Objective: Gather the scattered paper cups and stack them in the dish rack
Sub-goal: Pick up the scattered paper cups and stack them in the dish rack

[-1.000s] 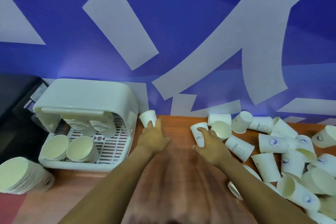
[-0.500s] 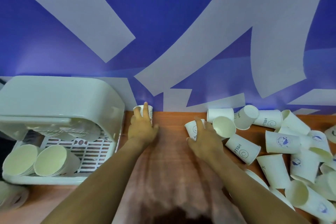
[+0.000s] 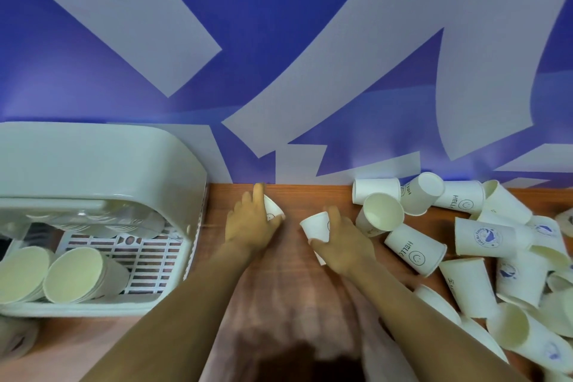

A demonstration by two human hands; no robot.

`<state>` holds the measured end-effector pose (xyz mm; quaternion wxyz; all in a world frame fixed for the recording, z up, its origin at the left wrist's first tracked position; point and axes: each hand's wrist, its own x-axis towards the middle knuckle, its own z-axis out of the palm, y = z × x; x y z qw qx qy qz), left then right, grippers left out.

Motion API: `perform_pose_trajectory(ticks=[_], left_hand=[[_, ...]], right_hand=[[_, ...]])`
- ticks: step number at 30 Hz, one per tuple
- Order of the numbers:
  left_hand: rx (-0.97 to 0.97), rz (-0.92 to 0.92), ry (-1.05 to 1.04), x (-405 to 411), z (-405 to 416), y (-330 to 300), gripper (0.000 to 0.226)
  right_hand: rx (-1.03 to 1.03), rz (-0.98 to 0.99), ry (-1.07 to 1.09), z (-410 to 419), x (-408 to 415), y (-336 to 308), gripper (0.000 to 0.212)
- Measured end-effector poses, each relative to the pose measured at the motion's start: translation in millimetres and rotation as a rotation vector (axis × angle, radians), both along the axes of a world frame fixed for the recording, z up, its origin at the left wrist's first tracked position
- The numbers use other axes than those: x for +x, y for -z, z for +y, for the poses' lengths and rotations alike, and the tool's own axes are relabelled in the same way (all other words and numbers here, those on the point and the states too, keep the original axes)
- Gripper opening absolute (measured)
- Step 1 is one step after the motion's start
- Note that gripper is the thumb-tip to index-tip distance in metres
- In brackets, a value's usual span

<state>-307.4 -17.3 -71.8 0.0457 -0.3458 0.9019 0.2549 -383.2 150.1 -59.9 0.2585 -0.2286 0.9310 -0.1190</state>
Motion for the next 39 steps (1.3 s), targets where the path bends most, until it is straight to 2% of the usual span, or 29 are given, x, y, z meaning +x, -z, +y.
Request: perform_pose_trajectory(ticks=[6, 13, 17, 20, 23, 30, 34, 39], left_hand=[[0.014, -0.058, 0.081, 22, 14, -21, 0.09], [0.082, 0.031, 0.146, 60, 29, -67, 0.096], [0.078, 0.059, 0.135, 83, 37, -94, 0.089], [0.03, 0.084, 0.132, 101, 40, -112, 0.079], [0.0, 0.106, 0.137, 122, 39, -122, 0.08], [0.057, 0.111, 0.152, 171, 29, -133, 0.078], [0.094, 0.151, 0.172, 193, 13, -142, 0.086], [0.087, 0.165, 0.211, 224, -13, -150, 0.082]], right_hand=[[-0.009, -0.028, 0.012, 12, 15, -21, 0.062], [-0.135, 0.04, 0.019, 32, 44, -65, 0.086], [-0.157, 0.07, 0.004, 43, 64, -83, 0.095], [-0.182, 0.113, -0.014, 46, 76, -92, 0.089], [-0.198, 0.119, -0.029, 47, 91, -95, 0.075], [-0.205, 0.127, -0.021, 36, 126, -105, 0.077], [-0.24, 0.131, 0.03, 22, 140, -118, 0.077], [-0.209, 0.157, 0.045, -5, 170, -127, 0.076]])
